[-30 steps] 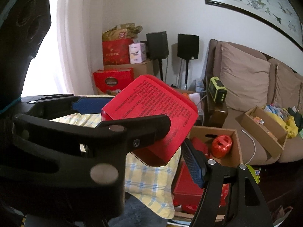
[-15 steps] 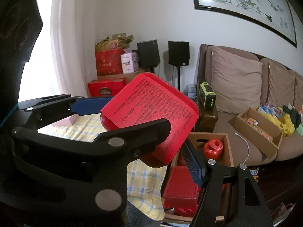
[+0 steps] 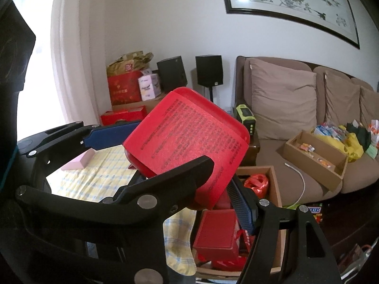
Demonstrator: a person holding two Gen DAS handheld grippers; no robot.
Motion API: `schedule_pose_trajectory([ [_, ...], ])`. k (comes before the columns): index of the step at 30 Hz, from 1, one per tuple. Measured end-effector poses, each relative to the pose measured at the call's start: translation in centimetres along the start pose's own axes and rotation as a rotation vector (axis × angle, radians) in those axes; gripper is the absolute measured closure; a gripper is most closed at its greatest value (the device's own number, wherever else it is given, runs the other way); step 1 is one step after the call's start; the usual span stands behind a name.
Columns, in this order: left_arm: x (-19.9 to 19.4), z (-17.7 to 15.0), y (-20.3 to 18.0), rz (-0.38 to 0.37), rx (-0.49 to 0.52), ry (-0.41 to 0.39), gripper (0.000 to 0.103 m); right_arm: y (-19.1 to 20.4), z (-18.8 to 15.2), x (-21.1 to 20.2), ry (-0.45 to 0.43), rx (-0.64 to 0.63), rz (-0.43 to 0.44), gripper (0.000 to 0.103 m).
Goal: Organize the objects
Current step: 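Carry the red case with the left tool over the cardboard box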
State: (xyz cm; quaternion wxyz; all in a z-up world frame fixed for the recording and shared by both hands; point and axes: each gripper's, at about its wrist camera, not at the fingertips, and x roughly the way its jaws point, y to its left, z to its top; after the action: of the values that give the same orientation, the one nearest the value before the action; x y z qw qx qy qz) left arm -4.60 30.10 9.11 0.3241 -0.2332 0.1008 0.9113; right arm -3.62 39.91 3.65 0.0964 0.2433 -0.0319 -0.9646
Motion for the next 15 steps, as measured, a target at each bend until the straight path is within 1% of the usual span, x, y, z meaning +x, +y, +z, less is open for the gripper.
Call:
schedule_pose_trajectory([
  [5,0.9,0.3,-0.5,-0.022,-0.006,-0.004,0.035,-0.9,0.1,0.0,-0.002,0.006,-0.016,0.032],
  [15,3.8,0.6,-2.0,-0.072,-0.012,0.013,0.035,-3.7,-0.2,0.5,0.025,0.02,-0.067,0.032],
])
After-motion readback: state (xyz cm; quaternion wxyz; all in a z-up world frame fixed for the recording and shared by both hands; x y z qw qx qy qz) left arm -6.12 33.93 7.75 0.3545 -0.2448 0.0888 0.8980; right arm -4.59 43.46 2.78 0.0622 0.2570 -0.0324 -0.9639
